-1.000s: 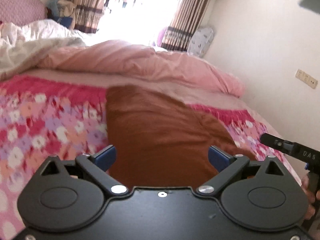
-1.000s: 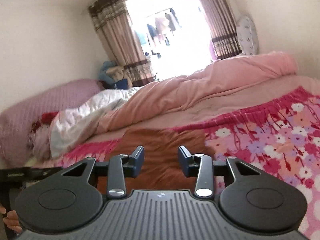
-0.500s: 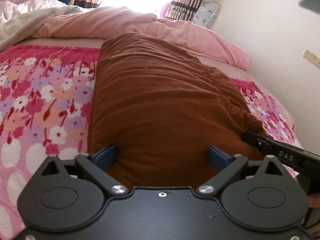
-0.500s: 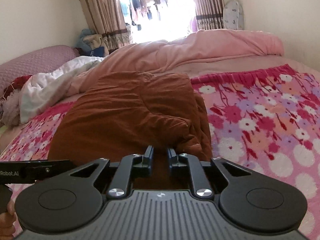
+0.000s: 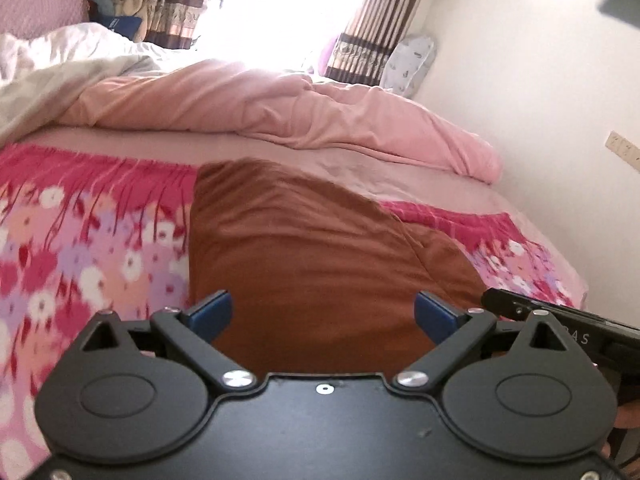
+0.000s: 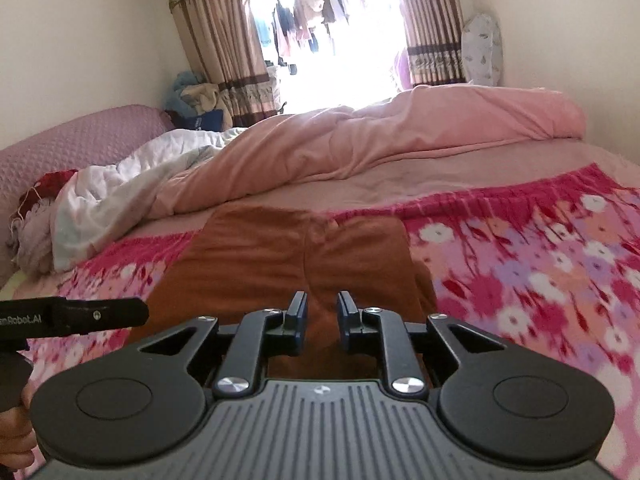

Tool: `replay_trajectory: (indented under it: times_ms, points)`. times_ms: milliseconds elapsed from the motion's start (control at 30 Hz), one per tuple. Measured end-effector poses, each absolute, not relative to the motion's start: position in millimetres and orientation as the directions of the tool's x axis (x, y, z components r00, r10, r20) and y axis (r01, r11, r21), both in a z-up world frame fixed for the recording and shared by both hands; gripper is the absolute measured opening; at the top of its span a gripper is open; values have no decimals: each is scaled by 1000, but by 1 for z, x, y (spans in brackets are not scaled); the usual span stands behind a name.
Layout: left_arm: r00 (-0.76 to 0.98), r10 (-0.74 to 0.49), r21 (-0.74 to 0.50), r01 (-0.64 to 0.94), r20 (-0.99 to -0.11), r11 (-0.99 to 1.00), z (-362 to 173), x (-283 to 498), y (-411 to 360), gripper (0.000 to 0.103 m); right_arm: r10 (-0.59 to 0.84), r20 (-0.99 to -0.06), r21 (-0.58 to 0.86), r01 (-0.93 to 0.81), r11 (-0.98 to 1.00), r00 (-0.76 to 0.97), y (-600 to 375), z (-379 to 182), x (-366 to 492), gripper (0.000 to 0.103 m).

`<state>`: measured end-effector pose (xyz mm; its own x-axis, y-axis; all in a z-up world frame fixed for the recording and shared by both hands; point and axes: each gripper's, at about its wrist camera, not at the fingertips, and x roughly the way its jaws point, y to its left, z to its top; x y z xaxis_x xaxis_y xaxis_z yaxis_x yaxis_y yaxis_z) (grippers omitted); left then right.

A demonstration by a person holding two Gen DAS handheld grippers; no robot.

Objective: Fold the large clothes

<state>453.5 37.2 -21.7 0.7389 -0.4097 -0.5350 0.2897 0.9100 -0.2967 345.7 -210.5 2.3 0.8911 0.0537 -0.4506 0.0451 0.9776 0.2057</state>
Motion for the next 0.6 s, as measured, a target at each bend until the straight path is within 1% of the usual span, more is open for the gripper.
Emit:
replay_trajectory:
  times_ms: [67,133,233,300,500,600]
  points:
    - [719,-404,-293,283,-565,913,-28,473,32,98,73,-476,220,38,975,877,-213,1,370,22]
    - [685,-409,-300,281,-603,912,-41,489,27,98,64,-507,200,46,979,860,-212,-7,389,22]
    - [682,-371,-245,278,-631,929,-55,500,18,99,54,-560,186,62,981,827,-211,-25,411,22]
    - [672,-371,-251,274,-641,929,-62,506,16,101,52,-581,189,73,979,812,-214,-35,421,19]
    - [657,-368,-266,254,-658,930,-66,516,17,103,70,-601,221,81,972,797,-220,-46,430,17]
    - [682,-359,-252,255,-637,933,-52,505,18,99,74,-583,230,76,970,809,-222,-37,422,18]
